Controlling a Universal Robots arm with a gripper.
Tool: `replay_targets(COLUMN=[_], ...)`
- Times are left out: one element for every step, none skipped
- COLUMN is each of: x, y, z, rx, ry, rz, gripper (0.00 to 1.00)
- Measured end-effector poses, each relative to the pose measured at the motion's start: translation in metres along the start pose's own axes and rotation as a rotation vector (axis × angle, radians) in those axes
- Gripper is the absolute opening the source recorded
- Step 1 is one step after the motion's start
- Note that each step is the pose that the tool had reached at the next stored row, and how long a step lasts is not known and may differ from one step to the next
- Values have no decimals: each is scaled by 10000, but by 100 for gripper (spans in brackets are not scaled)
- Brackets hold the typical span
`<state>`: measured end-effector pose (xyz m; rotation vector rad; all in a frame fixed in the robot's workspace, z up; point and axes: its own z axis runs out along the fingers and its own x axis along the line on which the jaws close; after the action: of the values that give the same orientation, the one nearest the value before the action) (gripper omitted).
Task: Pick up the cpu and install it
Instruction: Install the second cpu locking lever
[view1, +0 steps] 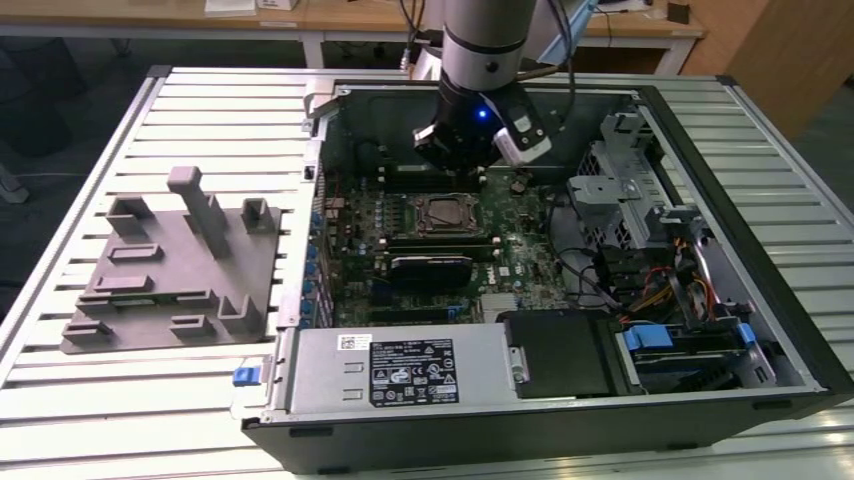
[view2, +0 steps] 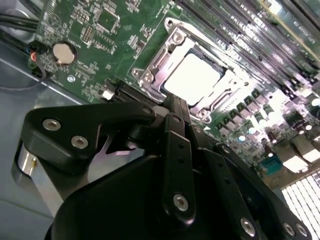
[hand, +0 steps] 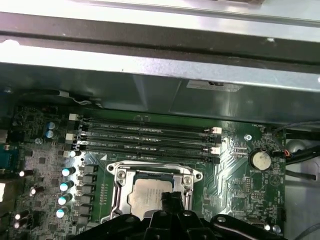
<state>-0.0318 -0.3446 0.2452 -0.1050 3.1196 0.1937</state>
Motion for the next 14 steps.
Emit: replay_targets(x=[-1, -1, -2, -2, -2, -2, -2, -2, -2, -2, -1, 0, 1, 1], y=[5, 9, 11, 13, 14, 15, 15, 13, 6, -1, -10, -22, -33, -41], z=[-38, -71, -91, -107, -117, -119, -119, -119, -120, -122, -122, -124, -125, -126], rx=[-1, -2, -1, -2, -1, -3, -4, -4, -2, -2, -3, -2, -3, -3], ry=[-2, -2, -2, -1, 0, 1, 1, 1, 3, 3, 3, 3, 2, 2], rz=[1, 1, 1, 1, 0, 1, 1, 0, -1, -1, 1, 1, 1, 0], gripper=[11, 11, 11, 11, 11, 11, 11, 11, 11, 11, 11, 11, 11, 11])
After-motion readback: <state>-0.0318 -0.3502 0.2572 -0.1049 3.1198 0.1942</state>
